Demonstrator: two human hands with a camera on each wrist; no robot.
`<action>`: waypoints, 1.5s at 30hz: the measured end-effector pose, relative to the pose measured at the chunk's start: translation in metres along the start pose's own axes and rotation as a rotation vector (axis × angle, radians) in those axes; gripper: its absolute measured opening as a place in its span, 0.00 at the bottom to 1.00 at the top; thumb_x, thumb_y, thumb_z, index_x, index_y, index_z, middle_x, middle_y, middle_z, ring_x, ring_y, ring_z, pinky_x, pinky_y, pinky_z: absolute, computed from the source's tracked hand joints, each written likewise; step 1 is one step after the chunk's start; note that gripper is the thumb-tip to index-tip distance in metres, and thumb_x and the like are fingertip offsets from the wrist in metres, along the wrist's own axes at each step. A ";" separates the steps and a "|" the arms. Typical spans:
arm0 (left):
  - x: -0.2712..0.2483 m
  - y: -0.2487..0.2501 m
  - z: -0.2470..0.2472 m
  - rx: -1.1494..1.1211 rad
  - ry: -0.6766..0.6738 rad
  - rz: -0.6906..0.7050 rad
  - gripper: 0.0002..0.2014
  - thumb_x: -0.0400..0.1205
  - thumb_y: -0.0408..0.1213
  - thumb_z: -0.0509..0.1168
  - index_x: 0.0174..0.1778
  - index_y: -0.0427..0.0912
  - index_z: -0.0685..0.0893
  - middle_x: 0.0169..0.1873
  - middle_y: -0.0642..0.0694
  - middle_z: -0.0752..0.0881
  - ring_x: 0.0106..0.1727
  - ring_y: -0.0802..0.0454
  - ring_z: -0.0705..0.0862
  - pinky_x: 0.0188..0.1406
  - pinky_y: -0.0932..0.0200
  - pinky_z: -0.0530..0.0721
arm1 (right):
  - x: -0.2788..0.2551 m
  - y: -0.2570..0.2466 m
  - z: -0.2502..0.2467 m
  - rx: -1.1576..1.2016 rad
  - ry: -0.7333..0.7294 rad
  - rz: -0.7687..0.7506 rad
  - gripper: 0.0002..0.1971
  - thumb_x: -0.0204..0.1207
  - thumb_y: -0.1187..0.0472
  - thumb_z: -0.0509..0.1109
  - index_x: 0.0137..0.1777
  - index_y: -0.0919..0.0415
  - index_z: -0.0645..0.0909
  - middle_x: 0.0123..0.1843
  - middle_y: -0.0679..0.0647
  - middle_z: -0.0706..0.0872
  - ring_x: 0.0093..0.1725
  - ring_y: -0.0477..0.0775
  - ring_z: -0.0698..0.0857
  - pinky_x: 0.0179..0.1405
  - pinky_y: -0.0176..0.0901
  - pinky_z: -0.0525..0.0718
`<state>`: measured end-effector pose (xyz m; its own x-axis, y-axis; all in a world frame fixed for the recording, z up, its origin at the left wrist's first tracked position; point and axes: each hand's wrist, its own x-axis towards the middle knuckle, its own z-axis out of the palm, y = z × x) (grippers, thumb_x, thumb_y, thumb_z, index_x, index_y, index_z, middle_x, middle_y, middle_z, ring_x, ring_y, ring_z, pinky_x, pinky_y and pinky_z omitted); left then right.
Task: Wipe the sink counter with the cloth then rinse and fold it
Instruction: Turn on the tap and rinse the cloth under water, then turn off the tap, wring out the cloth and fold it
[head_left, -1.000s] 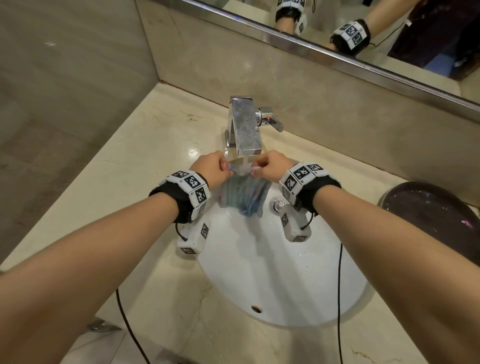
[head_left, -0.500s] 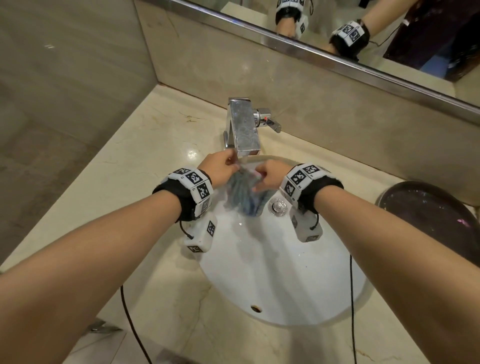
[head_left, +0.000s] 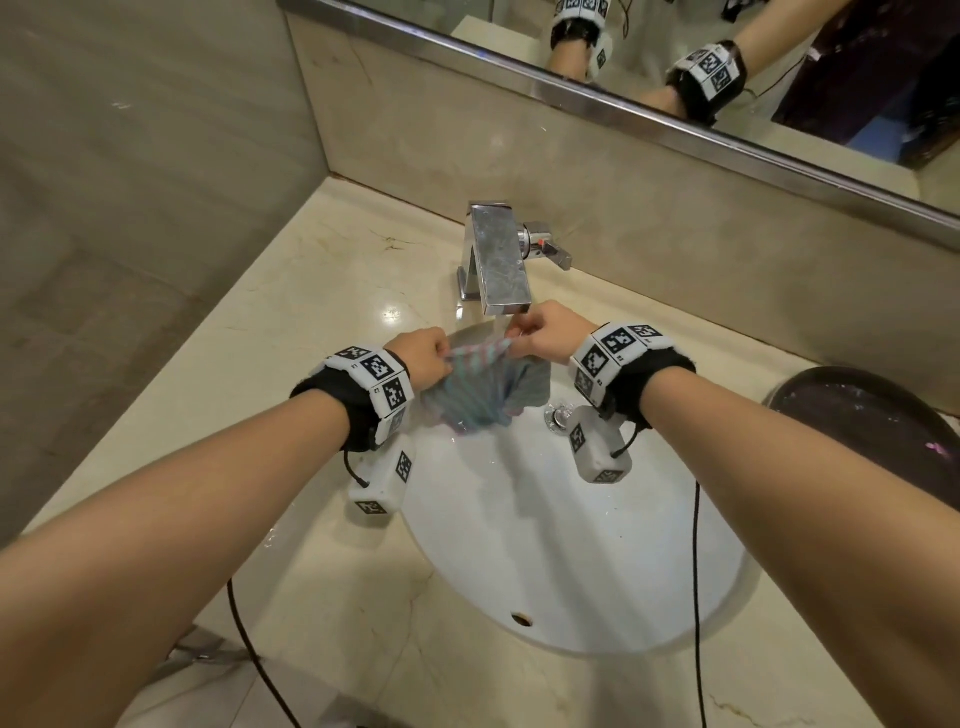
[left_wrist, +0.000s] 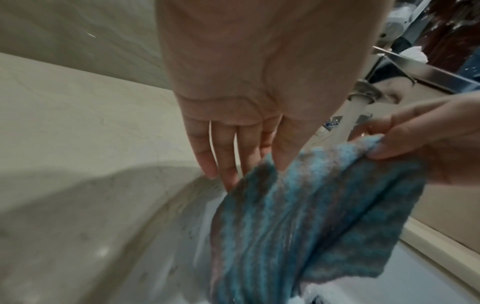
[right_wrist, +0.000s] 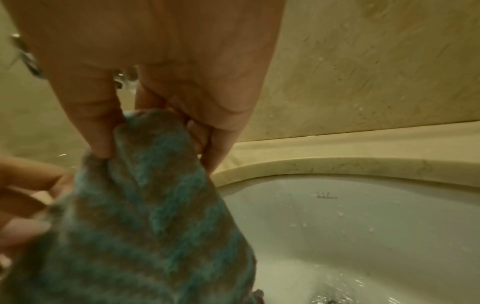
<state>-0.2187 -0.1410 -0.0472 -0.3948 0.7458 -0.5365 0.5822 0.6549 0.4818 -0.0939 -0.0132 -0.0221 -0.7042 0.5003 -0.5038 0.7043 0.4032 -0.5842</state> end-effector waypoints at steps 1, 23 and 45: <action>0.000 0.000 0.002 -0.004 -0.003 0.014 0.11 0.80 0.37 0.65 0.58 0.43 0.76 0.56 0.39 0.82 0.52 0.44 0.79 0.52 0.55 0.77 | -0.001 -0.003 0.001 0.025 -0.005 -0.027 0.02 0.73 0.64 0.71 0.42 0.62 0.84 0.37 0.54 0.81 0.41 0.52 0.78 0.44 0.41 0.76; -0.003 0.013 0.012 -0.320 0.119 0.227 0.12 0.79 0.33 0.65 0.32 0.50 0.74 0.49 0.35 0.88 0.53 0.41 0.86 0.56 0.51 0.83 | -0.003 0.008 -0.024 0.218 0.526 0.145 0.16 0.78 0.63 0.62 0.65 0.56 0.69 0.48 0.62 0.88 0.46 0.62 0.88 0.51 0.56 0.86; -0.033 0.047 0.010 -0.468 0.002 0.527 0.14 0.79 0.24 0.63 0.35 0.47 0.73 0.35 0.55 0.79 0.37 0.70 0.83 0.43 0.72 0.80 | -0.035 0.030 0.023 -0.209 0.029 -0.029 0.23 0.76 0.70 0.66 0.71 0.59 0.74 0.64 0.59 0.83 0.63 0.60 0.82 0.56 0.42 0.77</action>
<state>-0.1716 -0.1360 -0.0141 -0.1453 0.9781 -0.1488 0.3297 0.1897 0.9248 -0.0504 -0.0362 -0.0363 -0.7238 0.5070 -0.4680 0.6891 0.5664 -0.4521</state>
